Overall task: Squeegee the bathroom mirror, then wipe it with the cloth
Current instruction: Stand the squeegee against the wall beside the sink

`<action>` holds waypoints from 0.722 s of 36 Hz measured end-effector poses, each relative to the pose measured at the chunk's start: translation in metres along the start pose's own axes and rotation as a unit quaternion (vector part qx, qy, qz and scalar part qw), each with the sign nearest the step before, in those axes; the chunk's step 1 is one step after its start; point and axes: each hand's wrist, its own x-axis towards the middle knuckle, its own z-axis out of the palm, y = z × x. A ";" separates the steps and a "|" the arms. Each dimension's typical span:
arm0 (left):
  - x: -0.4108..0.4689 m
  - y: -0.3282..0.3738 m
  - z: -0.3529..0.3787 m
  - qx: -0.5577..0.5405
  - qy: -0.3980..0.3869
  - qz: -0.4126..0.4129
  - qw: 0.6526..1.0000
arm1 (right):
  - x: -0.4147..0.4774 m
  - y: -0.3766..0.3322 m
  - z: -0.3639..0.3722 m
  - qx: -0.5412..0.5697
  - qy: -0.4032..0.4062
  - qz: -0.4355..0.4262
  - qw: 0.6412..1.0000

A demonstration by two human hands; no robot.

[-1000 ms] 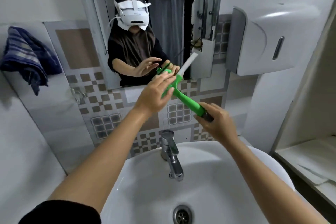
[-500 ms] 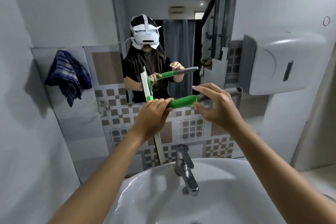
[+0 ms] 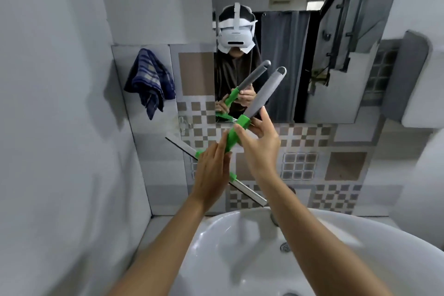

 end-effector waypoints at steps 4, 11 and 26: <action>-0.014 -0.013 -0.014 -0.077 -0.047 -0.086 0.992 | -0.002 0.006 0.024 -0.007 -0.068 0.011 0.998; -0.039 -0.048 -0.034 -0.095 -0.083 -0.204 0.971 | -0.021 0.035 0.067 -0.018 -0.136 0.025 0.990; -0.107 -0.104 -0.038 -0.101 -0.129 -0.352 0.922 | -0.062 0.105 0.117 -0.055 -0.237 0.091 0.966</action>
